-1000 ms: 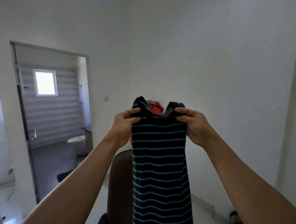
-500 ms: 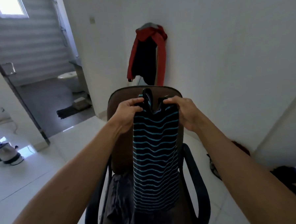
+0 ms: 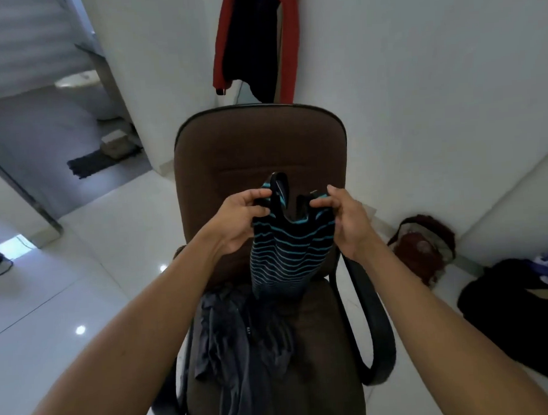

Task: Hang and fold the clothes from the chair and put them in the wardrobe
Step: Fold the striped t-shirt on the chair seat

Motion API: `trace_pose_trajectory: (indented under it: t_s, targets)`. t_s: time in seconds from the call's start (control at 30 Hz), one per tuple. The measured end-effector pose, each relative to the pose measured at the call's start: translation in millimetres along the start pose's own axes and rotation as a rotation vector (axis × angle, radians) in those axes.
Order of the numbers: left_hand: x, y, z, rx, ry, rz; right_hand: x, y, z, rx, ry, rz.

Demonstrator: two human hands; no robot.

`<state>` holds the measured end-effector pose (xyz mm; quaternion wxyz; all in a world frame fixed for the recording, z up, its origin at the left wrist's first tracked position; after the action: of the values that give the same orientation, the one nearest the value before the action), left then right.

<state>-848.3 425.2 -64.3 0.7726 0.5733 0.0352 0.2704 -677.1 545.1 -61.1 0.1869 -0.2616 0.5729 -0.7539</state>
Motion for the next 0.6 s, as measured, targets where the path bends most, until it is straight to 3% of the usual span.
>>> trace_pose_trajectory:
  t_s: [0.23,0.6]
  targets:
    - [-3,-114,47,-0.147,0.029,0.171,-31,101,63,0.191,0.041,-0.046]
    - [36,-335,212,-0.511,0.256,0.202,-91,286,267,0.575,0.169,0.02]
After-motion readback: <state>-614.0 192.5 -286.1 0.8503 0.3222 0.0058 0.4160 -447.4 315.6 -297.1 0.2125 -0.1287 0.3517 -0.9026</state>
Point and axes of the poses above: each hand's wrist, its own z-axis away from the middle knuckle, its own x-axis out of the palm, y = z × x, the point moved 6 cm from there along -z, towards the middle knuckle, and after that the axes turned 3 degrees about -x, right-handed, at the moved point
